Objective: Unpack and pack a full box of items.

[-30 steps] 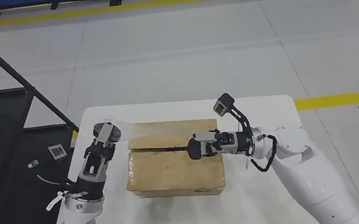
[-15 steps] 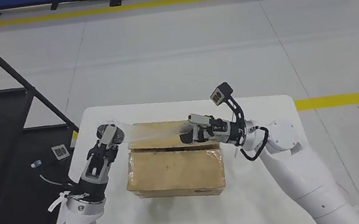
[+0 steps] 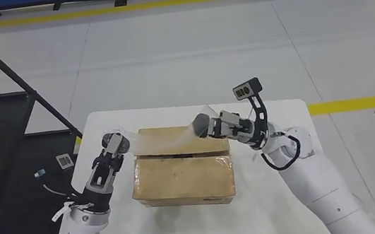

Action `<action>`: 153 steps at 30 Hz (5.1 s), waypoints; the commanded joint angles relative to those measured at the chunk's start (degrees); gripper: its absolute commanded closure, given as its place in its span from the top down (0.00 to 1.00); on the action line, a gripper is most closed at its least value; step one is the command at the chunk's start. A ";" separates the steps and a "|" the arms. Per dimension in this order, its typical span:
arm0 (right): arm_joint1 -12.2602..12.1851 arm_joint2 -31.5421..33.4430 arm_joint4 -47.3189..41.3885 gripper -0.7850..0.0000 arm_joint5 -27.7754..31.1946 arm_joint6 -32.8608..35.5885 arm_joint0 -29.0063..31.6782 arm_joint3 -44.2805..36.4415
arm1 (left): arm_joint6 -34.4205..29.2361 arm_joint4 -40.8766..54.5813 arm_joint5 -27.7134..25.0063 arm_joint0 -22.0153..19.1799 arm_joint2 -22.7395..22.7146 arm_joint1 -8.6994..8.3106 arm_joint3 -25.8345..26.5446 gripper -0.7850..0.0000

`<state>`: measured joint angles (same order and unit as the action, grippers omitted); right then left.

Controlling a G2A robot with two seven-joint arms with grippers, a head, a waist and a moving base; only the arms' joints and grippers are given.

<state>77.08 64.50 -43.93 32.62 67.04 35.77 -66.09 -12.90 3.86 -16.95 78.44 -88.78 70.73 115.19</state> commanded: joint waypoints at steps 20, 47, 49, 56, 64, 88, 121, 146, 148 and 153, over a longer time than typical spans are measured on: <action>-1.34 4.78 -3.46 1.00 -5.17 9.83 3.13 -12.27 | 2.81 0.11 3.10 -1.52 1.26 0.39 -1.58 0.00; -2.82 1.13 11.10 1.00 11.51 -6.89 1.88 -5.78 | -8.77 4.98 1.28 2.08 -0.48 -0.28 -0.31 0.00; -2.70 0.84 11.36 1.00 11.79 -7.55 1.35 -4.94 | -9.98 5.42 1.31 2.49 -0.81 -0.39 -0.16 0.00; -2.08 -1.00 10.98 1.00 10.89 -8.82 -0.83 -2.40 | -13.11 6.44 1.37 3.51 -1.88 -0.73 0.00 0.00; -1.30 -2.66 12.21 1.00 9.94 -12.33 -2.87 0.45 | -15.58 7.23 1.44 4.27 -2.62 -1.06 0.02 0.00; -2.38 -1.18 -3.39 1.00 -1.98 6.63 -3.01 -3.02 | 1.32 -15.58 -1.58 -2.21 -5.81 -1.32 -5.83 0.00; -2.06 -5.19 20.29 1.00 0.59 -10.30 -3.91 7.38 | 9.37 -9.64 -4.65 -4.87 -1.29 -0.46 -1.73 0.00; -4.13 -1.20 53.15 0.36 -8.37 -35.56 9.01 -14.79 | 7.26 -7.31 -3.86 -3.43 -1.57 -0.26 -0.60 0.00; -4.21 -0.84 53.22 0.36 -8.29 -35.70 9.38 -15.16 | 7.21 -7.28 -3.92 -3.45 -1.64 -0.24 -0.69 0.00; -4.37 -0.11 53.34 0.38 -8.53 -35.71 9.95 -15.98 | 7.12 -7.17 -3.86 -3.45 -1.89 -0.22 -0.80 0.00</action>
<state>72.72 64.32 9.36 24.24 31.39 45.64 -81.99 -5.83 -3.35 -20.81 74.99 -90.65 70.51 114.39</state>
